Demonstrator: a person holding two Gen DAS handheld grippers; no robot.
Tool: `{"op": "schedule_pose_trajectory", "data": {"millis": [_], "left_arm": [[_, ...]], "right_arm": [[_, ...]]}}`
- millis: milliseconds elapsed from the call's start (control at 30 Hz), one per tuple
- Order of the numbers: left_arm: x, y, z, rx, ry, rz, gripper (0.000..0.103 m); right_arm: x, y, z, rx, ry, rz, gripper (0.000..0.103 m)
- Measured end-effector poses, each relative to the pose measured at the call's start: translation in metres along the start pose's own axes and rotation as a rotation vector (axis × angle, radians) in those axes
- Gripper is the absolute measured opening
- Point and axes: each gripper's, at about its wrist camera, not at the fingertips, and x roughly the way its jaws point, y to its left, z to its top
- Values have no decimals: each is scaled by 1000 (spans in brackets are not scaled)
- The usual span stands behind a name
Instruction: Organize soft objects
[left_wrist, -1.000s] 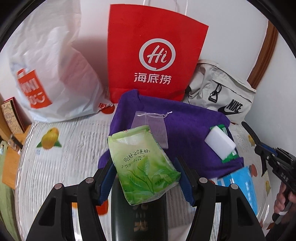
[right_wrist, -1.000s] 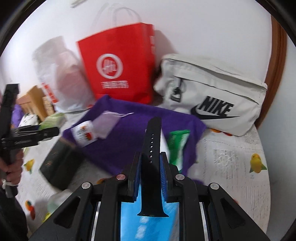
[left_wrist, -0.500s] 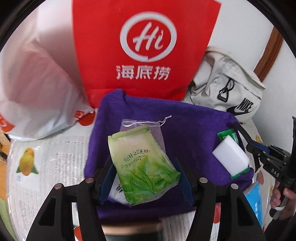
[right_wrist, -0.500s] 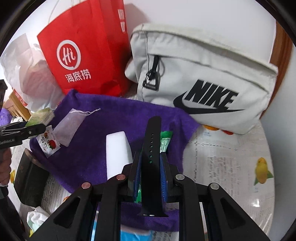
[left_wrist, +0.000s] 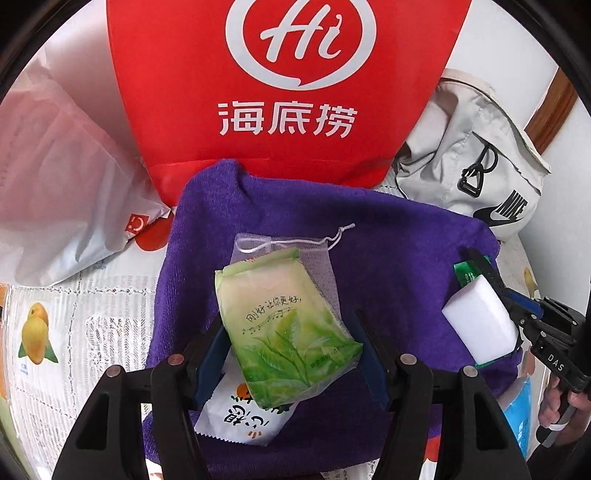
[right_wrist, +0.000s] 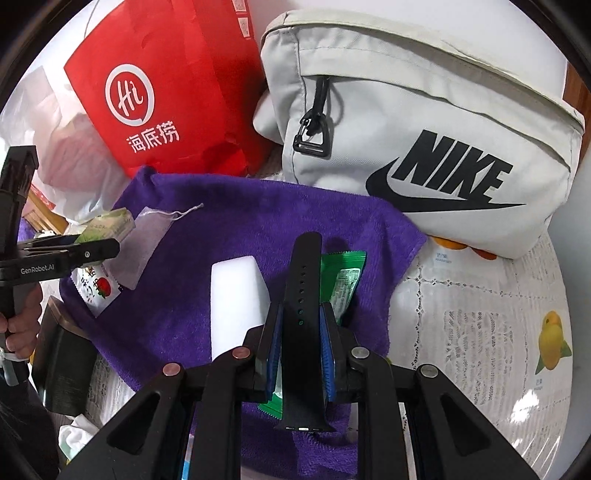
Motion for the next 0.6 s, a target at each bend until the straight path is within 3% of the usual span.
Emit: {"op": "schedule_pose_trajectory", "data": {"millis": [167,400,600], "left_arm": [[-2,0,0,-4,0,4,69],[-23,2,-4,-15,-25,11,73],[-60,-1,-22,-2,-91,19,73]], "right_arm": [[-1,-1,0,-3,2,17,34],[-25,2,-6,-6,-32,8,34],[-61,14,-23,-12,-73,19,37]]}}
